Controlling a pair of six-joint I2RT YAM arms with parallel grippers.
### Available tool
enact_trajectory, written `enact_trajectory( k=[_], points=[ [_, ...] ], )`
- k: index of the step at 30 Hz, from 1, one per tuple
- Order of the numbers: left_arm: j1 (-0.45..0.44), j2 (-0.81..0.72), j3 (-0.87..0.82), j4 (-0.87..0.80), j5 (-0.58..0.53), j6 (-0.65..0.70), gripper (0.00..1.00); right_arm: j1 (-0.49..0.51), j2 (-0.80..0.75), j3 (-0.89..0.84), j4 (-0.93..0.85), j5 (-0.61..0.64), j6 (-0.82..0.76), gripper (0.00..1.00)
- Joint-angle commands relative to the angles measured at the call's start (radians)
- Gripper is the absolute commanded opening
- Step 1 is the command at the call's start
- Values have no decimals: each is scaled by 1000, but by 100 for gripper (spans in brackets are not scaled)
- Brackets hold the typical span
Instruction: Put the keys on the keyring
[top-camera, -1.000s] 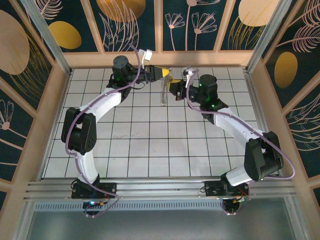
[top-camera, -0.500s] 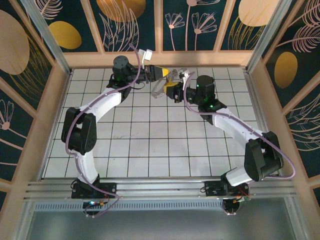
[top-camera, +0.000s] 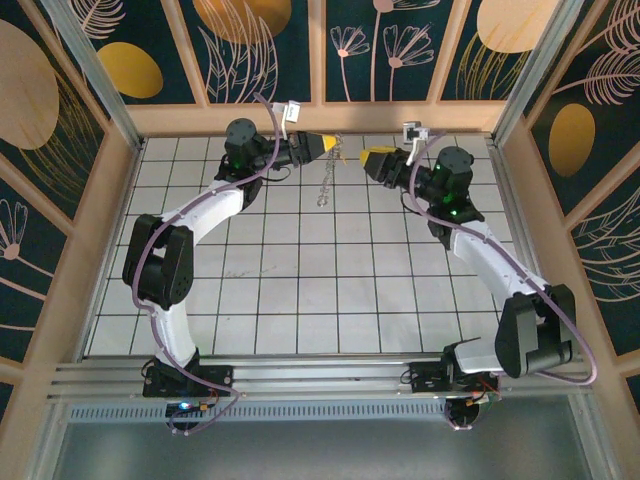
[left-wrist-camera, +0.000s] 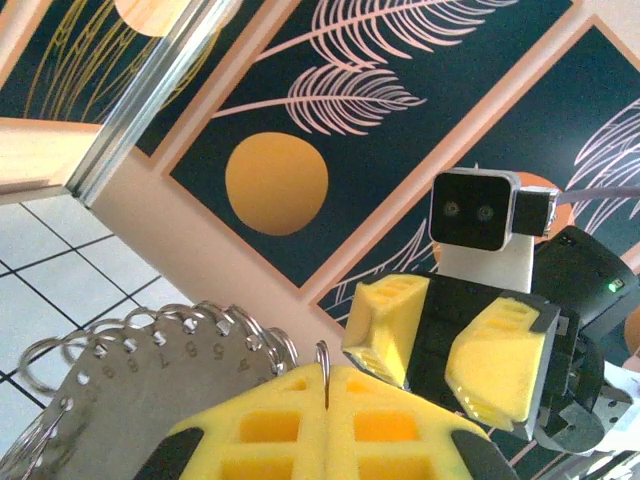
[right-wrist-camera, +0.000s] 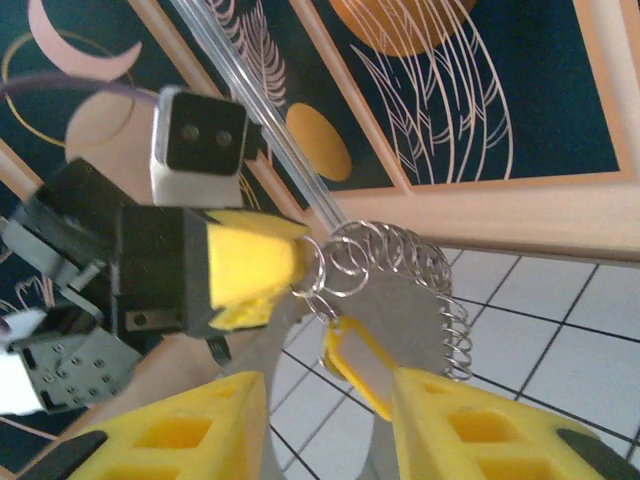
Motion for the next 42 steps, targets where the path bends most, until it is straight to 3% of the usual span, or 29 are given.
enact_trajectory(
  k=[1, 5, 12, 26, 42],
  points=[
    [-5, -33, -17, 112, -45, -46, 0, 0, 64, 58, 169, -38, 174, 38],
    [-5, -32, -32, 149, -68, -81, 0, 3, 130, 83, 304, -54, 285, 38],
    [-5, -10, -37, 232, -80, -168, 0, 28, 211, 145, 355, -66, 336, 33],
    [-5, -3, -36, 249, -76, -187, 0, 58, 282, 192, 382, -82, 349, 26],
    [-6, -1, -42, 255, -62, -191, 0, 70, 326, 234, 403, -119, 365, 25]
  ],
)
